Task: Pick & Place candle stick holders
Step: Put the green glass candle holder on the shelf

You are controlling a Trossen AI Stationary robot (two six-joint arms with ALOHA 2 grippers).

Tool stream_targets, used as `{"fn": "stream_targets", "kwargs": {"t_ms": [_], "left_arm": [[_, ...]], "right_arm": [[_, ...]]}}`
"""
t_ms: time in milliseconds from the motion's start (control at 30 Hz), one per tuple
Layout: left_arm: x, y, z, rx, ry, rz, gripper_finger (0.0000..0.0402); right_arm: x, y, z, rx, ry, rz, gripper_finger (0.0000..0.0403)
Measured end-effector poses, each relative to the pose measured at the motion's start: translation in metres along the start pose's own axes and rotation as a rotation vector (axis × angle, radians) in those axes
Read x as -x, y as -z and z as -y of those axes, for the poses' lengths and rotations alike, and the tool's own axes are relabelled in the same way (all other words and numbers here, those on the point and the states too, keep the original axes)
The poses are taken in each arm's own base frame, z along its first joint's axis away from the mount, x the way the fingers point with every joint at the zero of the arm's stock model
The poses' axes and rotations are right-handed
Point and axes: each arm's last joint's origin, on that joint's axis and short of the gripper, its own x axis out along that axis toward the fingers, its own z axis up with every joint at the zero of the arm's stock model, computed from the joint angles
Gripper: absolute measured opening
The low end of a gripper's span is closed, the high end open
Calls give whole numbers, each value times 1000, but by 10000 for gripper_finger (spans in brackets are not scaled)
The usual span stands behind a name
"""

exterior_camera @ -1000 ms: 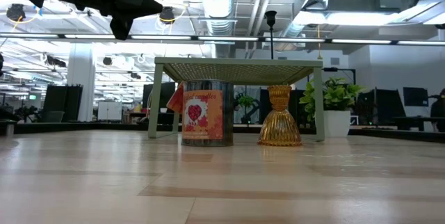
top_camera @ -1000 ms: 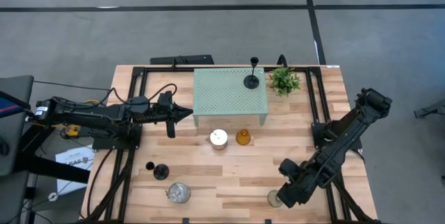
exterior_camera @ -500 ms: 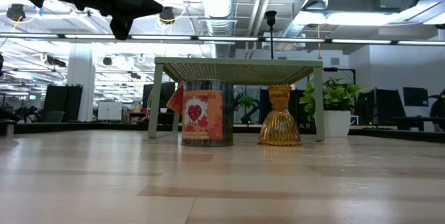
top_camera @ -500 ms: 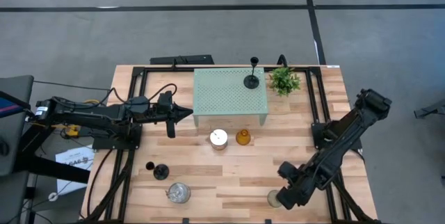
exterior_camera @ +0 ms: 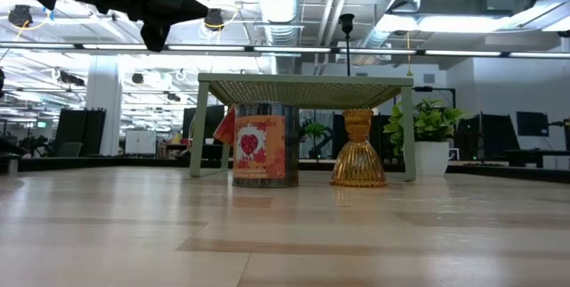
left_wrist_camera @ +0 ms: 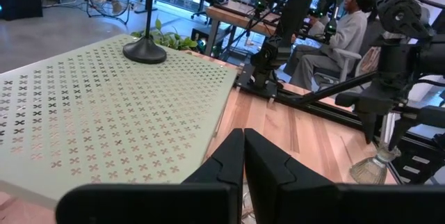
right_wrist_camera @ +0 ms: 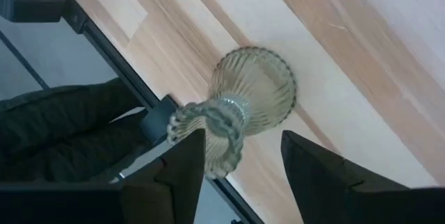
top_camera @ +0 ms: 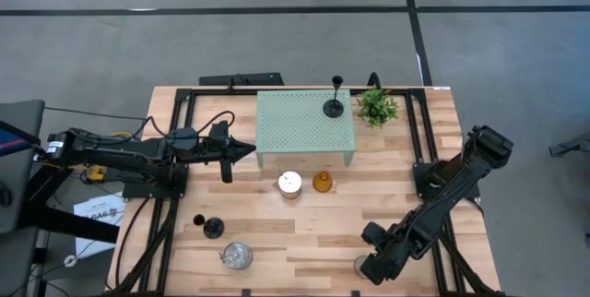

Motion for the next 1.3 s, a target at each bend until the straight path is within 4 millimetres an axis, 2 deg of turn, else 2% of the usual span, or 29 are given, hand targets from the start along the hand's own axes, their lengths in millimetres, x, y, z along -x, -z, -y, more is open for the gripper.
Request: {"fn": "stream_targets", "kwargs": {"t_ms": [167, 567, 900, 1300], "left_arm": [[0, 0, 0, 0, 0, -1, 11], [0, 0, 0, 0, -1, -2, 11], [0, 0, 0, -1, -1, -3, 11], [0, 0, 0, 0, -1, -3, 11]], "right_arm": [[-2, 0, 0, 9, 6, 0, 145], [-1, 0, 0, 25, 9, 3, 14], [5, -2, 0, 35, -3, 41, 7], [49, -10, 11, 24, -45, 116, 5]]}}
